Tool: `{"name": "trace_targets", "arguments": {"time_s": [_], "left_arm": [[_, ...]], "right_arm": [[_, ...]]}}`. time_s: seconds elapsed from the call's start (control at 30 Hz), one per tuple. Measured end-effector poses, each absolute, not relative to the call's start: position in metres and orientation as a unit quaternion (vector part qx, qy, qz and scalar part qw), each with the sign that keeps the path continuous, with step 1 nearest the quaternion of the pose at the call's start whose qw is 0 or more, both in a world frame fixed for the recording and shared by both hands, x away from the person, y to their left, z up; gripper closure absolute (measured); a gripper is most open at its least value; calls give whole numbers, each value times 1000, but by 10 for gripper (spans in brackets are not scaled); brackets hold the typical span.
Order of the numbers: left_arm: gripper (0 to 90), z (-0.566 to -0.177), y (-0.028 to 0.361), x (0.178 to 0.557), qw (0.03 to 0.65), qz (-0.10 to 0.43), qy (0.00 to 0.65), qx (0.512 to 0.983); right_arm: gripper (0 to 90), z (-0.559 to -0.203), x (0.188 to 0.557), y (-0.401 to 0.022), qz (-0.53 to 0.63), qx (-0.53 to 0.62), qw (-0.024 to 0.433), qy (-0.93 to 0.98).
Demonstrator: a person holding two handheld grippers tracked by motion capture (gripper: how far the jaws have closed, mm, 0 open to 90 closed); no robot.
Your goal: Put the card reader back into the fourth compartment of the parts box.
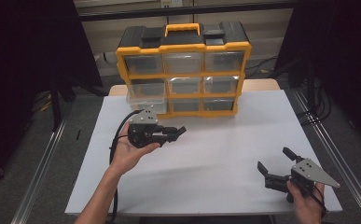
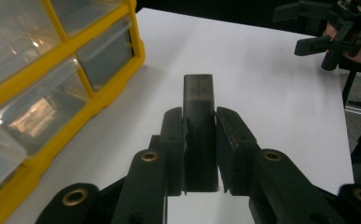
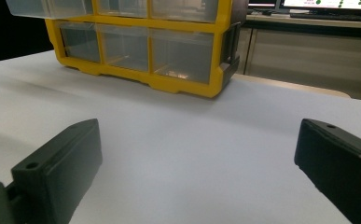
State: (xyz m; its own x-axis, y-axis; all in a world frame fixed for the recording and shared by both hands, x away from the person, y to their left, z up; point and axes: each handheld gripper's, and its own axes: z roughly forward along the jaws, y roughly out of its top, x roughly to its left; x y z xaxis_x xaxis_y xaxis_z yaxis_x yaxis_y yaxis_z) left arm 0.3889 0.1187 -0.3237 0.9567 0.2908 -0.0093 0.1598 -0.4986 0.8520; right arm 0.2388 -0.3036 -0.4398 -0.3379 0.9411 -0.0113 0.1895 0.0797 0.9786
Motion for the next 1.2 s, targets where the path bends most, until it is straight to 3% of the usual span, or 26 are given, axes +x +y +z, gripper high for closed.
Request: {"name": "trace_targets", "arguments": {"time_s": [1.2], "left_arm": [[738,-273,149,412,476,113,161,857]], "right_arm": [[7,-440,242,-302,513,443,367,637]]}}
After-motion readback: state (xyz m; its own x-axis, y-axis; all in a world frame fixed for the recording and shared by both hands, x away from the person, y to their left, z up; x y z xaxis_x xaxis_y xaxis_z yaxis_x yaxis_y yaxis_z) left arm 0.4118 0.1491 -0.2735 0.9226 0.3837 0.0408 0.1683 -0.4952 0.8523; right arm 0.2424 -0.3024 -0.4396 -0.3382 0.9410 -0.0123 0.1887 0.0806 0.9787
